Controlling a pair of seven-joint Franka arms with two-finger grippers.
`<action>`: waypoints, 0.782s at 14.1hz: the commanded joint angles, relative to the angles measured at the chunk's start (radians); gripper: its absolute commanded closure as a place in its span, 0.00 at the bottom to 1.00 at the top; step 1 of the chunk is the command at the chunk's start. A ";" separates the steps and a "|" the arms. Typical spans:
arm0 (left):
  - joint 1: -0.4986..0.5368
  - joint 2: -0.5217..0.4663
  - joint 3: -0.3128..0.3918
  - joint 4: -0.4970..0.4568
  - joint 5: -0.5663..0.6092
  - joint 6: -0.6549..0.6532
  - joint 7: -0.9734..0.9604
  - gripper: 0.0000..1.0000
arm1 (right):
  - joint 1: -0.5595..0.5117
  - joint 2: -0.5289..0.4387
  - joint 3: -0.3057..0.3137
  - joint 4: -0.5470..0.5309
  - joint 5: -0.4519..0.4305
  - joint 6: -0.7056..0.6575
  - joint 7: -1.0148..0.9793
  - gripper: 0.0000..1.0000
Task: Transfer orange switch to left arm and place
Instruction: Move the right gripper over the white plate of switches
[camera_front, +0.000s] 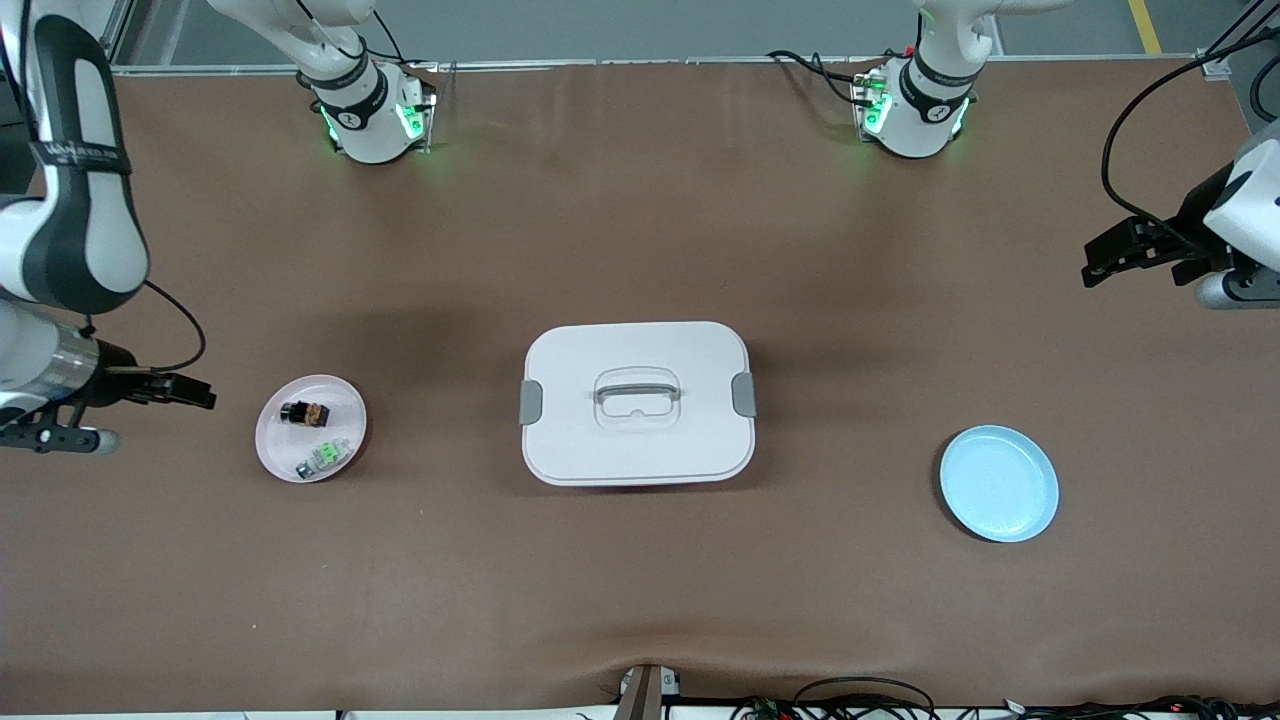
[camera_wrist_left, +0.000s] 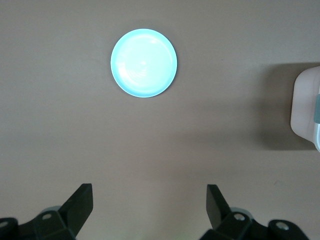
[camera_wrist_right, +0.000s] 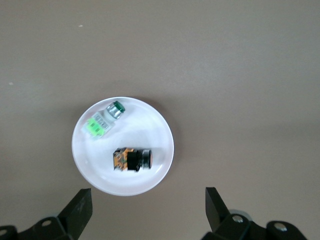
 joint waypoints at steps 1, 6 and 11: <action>-0.001 0.007 0.004 0.022 -0.001 -0.020 0.011 0.00 | -0.018 0.033 0.012 -0.038 0.015 0.058 0.015 0.00; 0.001 0.007 0.004 0.022 -0.006 -0.020 0.023 0.00 | -0.020 0.106 0.012 -0.041 0.015 0.119 0.066 0.00; 0.002 0.007 0.004 0.022 -0.007 -0.020 0.023 0.00 | -0.009 0.153 0.014 -0.058 0.018 0.147 0.107 0.00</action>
